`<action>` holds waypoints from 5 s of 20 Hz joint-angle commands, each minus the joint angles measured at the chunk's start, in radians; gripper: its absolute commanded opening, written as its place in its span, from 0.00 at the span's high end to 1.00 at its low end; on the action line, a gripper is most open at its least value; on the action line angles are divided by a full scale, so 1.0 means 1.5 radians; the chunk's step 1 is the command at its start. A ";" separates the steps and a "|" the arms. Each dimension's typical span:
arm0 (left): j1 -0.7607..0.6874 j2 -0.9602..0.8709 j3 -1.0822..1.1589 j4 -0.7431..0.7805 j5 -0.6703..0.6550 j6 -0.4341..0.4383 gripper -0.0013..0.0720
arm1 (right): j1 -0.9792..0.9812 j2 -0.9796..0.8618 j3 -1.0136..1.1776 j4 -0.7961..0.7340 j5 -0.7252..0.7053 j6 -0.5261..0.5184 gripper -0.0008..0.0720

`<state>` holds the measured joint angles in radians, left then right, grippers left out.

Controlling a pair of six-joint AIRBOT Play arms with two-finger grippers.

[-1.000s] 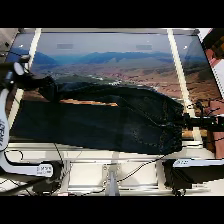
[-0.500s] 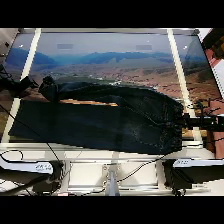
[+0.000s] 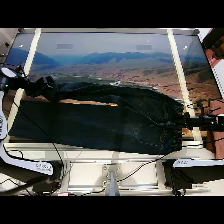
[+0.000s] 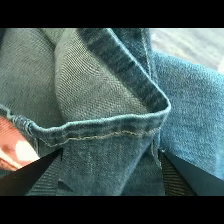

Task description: Fold the clothes and pants, and hang the long-sleeved shirts on hangers.

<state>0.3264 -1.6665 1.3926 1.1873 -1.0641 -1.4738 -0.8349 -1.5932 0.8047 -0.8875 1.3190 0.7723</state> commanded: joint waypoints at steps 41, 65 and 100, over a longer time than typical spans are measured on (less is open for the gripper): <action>0.026 0.134 0.029 0.126 0.368 -0.067 0.96 | 0.000 0.000 0.022 0.149 0.005 -0.022 0.94; 0.151 0.123 0.001 0.246 0.189 -0.135 0.96 | 0.000 0.010 0.042 0.343 -0.131 0.020 0.94; 0.150 0.085 -0.251 0.036 0.331 0.130 0.96 | 0.001 0.010 0.042 0.274 -0.126 0.020 0.94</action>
<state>0.5240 -1.5253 1.1038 1.1980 -0.5323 -1.2827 -0.8349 -1.5784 0.8684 -0.4515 1.1080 0.8013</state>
